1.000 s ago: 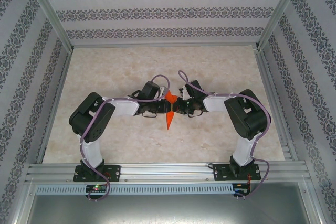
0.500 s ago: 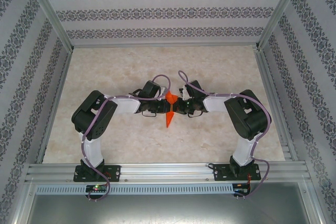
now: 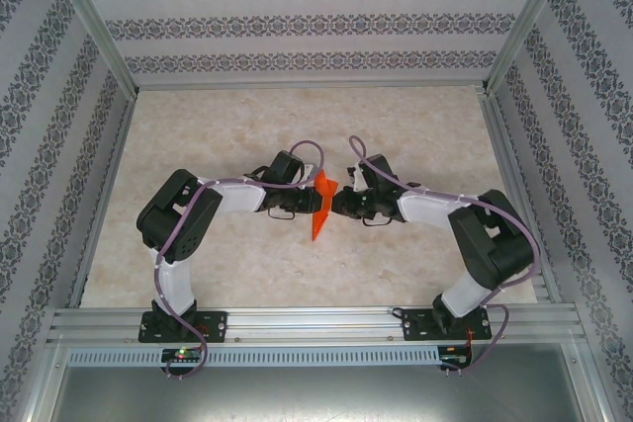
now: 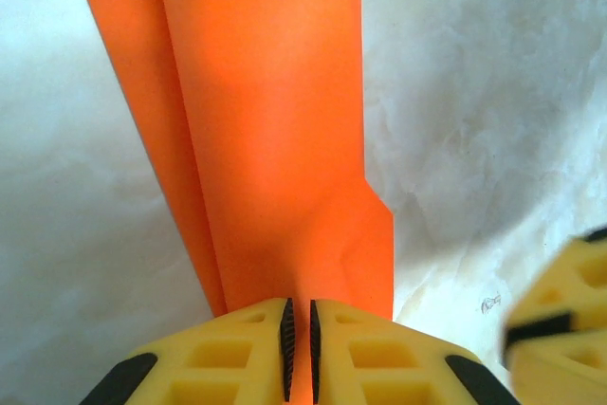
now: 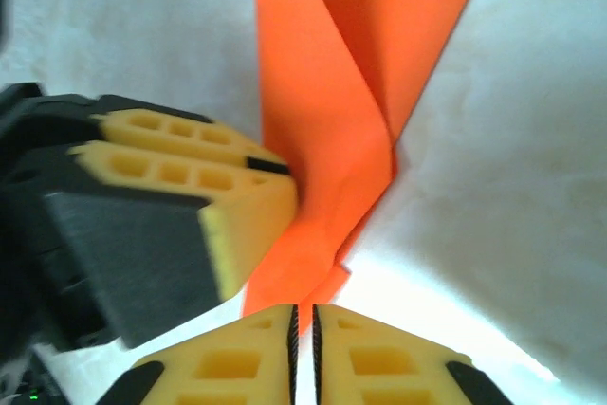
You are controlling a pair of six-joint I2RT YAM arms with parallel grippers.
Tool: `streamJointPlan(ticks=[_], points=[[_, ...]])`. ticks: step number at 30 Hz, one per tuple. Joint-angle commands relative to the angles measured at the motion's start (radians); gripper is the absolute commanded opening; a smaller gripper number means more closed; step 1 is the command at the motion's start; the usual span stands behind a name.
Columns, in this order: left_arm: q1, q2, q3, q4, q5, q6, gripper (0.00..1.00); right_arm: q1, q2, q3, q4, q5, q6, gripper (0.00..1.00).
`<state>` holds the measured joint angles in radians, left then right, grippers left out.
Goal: Fold a paper plane with a square sheet of paper (pick it up from the middle)
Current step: Fold the wing for the fifth time at the center of the table.
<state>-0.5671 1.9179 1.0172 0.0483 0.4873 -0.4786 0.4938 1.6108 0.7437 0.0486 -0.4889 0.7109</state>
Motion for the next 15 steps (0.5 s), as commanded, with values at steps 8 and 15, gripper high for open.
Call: streamJointPlan(ticks=[8,15], points=[[0.032,0.059,-0.002,-0.121,-0.009,0.025,0.18,0.113,0.026,-0.083,0.301,-0.090,0.242,0.05],[0.045,0.071,-0.003,-0.125,0.009,0.017,0.18,0.144,0.108,-0.054,0.318,-0.082,0.243,0.04]])
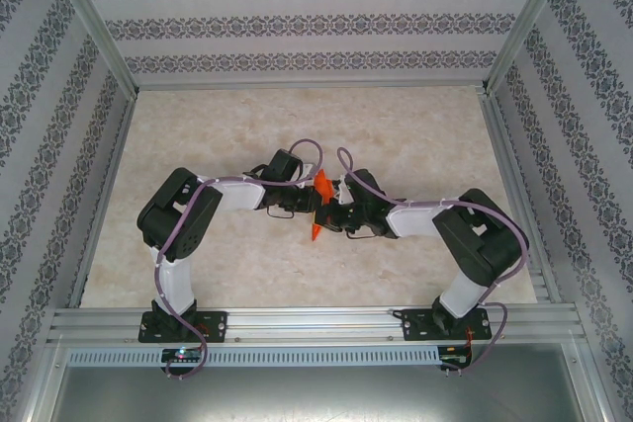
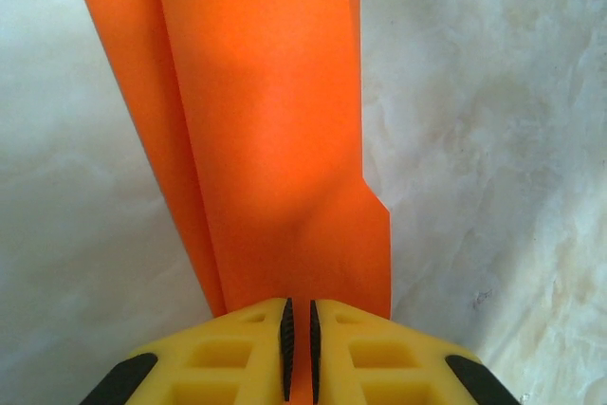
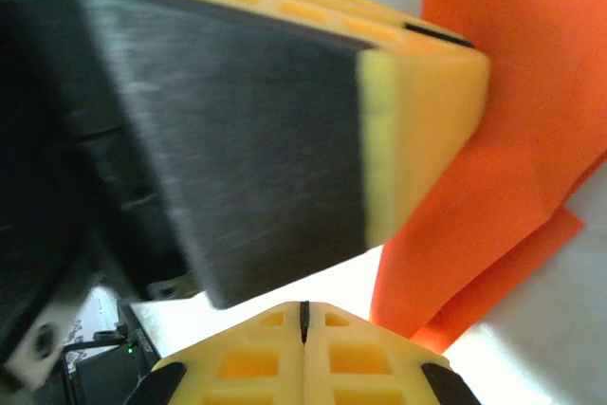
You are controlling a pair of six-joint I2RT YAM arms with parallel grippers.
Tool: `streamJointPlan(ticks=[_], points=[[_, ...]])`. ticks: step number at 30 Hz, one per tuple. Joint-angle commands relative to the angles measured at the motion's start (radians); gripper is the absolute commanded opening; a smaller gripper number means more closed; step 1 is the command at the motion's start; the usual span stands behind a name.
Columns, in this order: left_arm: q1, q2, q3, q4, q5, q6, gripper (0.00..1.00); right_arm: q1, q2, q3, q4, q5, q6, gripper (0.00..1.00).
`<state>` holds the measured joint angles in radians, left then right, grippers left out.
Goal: Fold a paper plane with a square sheet of paper (pick it up from the middle)
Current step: Fold the wing for the fifth time at the center of the table.
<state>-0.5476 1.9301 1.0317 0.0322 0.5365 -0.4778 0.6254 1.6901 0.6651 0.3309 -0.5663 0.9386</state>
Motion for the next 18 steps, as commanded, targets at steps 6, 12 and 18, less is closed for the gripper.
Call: streamJointPlan(ticks=[6,12,18], points=[[0.032,0.064,-0.010,-0.122,-0.033,0.014,0.18,0.025,0.067,0.032,0.007,0.016,-0.006,0.04],[0.038,0.070,0.005,-0.146,-0.041,0.022,0.18,0.047,0.071,0.025,-0.071,0.050,-0.044,0.04],[0.041,0.081,0.027,-0.156,-0.038,0.006,0.18,0.073,0.091,0.001,-0.085,0.067,-0.054,0.03]])
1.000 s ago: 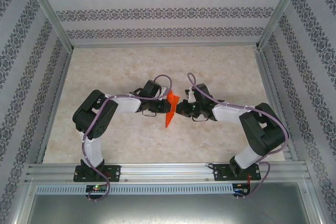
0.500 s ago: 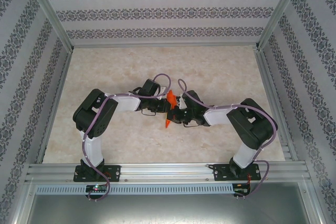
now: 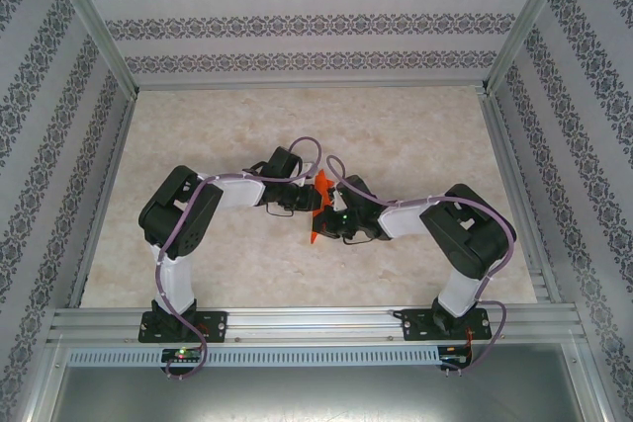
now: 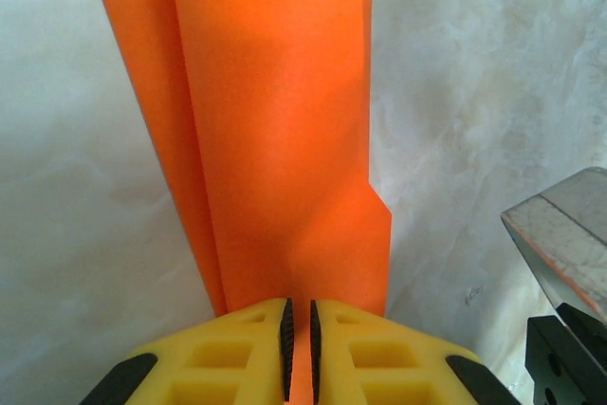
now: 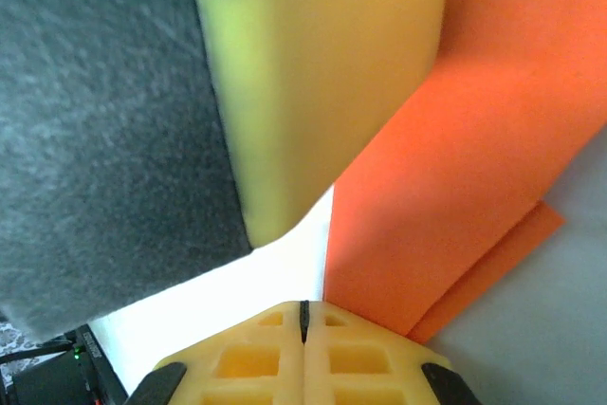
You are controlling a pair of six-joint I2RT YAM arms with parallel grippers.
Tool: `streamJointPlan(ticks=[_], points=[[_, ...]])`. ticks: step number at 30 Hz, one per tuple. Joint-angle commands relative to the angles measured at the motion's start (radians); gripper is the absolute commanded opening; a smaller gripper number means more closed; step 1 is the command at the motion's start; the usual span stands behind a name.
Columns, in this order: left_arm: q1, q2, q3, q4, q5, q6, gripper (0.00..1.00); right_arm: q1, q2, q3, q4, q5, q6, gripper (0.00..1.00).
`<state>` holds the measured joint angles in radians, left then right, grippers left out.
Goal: Fold a paper plane with a square sheet of paper (pick it up from the middle)
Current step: Fold the wing for the fifth time at the center of the table.
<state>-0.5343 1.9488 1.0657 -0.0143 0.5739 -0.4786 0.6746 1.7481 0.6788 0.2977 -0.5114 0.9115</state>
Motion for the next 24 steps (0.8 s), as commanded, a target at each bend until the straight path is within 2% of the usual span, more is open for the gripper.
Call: streamJointPlan(ticks=[1,9,24], points=[[0.028,0.062,-0.002,-0.114,-0.076,0.008,0.18,0.026,0.034,-0.019,-0.056,0.015,-0.028,0.03],[0.037,0.076,0.048,-0.142,-0.074,-0.001,0.18,0.050,0.026,-0.046,-0.143,0.065,-0.070,0.02],[0.047,0.115,0.158,-0.164,-0.071,-0.018,0.19,0.072,0.047,-0.079,-0.172,0.088,-0.089,0.00]])
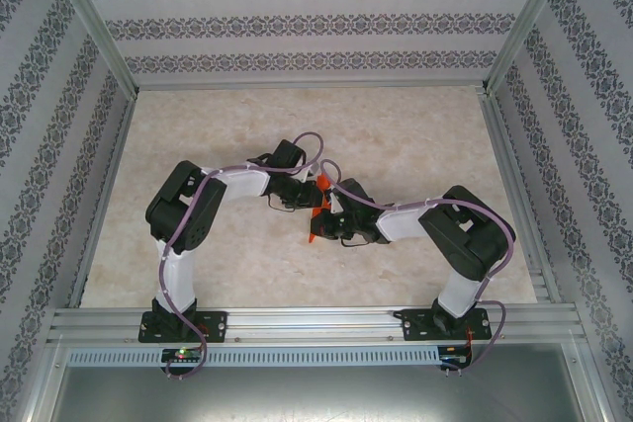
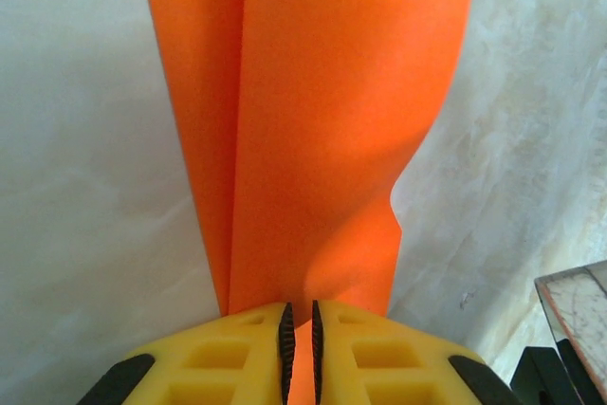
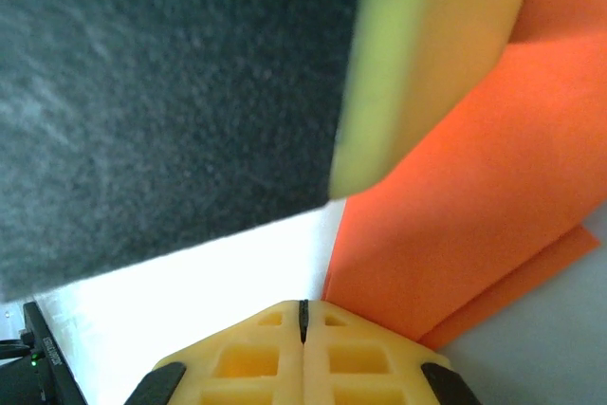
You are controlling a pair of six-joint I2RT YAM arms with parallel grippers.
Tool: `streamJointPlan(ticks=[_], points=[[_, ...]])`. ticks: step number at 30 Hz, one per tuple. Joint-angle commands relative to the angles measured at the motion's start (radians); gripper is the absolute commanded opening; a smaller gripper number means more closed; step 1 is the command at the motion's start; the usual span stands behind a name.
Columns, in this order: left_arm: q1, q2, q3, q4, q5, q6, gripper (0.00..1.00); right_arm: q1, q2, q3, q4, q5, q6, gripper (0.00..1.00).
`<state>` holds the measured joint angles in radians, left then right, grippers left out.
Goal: Fold a paper plane with a square sheet of paper (pick it up from the middle)
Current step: Fold the wing for the fifth time at the center of the table.
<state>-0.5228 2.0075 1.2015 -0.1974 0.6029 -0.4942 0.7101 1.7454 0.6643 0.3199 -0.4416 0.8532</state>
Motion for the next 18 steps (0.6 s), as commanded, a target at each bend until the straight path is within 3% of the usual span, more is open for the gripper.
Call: streamJointPlan(ticks=[1,18], points=[[0.037,0.060,0.027,0.024,-0.099,-0.005,0.19,0.037,0.049,-0.067,-0.196,0.018,-0.031,0.00],[0.059,0.105,0.137,0.012,-0.097,-0.015,0.20,0.038,0.062,-0.063,-0.245,0.027,-0.054,0.00]])
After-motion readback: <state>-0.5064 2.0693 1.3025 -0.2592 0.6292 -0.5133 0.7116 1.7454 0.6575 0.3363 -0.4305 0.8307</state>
